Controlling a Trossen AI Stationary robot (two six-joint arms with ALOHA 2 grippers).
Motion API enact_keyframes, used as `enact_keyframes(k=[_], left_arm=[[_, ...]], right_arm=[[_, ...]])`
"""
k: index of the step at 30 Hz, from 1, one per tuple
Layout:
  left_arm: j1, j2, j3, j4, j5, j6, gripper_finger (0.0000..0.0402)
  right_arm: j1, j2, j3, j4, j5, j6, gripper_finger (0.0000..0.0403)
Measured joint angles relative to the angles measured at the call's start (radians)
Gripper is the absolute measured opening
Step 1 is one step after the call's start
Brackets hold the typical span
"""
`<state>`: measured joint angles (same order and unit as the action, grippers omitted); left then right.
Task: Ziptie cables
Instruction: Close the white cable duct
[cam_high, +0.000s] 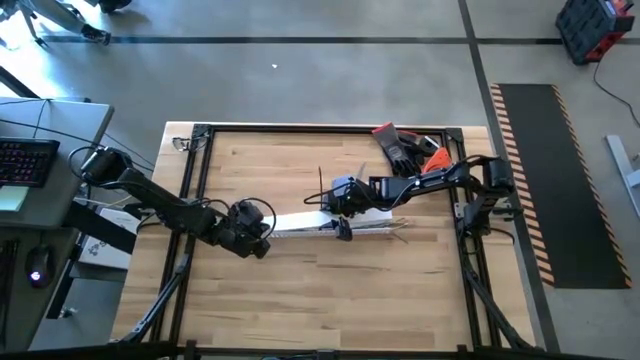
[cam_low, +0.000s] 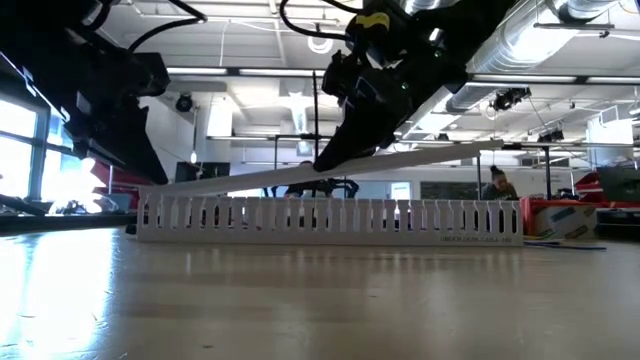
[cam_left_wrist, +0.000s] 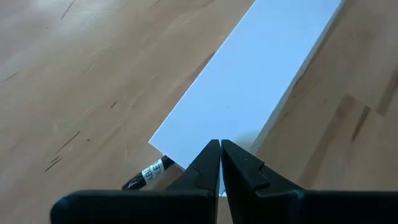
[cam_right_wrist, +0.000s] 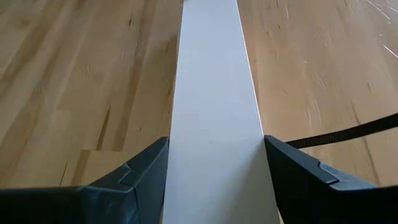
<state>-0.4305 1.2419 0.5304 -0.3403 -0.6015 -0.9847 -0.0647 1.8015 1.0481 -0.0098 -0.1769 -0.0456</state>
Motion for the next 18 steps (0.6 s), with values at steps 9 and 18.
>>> enact_keyframes(k=[9, 18], left_arm=[[-0.001, -0.022, 0.013, -0.005, 0.042, 0.033, 0.0], [-0.001, -0.053, 0.034, 0.003, 0.035, 0.097, 0.0]], right_arm=[[0.0, 0.0, 0.0, 0.018, 0.0, -0.002, 0.0214], [0.0, 0.0, 0.0, 0.023, -0.04, -0.007, 0.0214]])
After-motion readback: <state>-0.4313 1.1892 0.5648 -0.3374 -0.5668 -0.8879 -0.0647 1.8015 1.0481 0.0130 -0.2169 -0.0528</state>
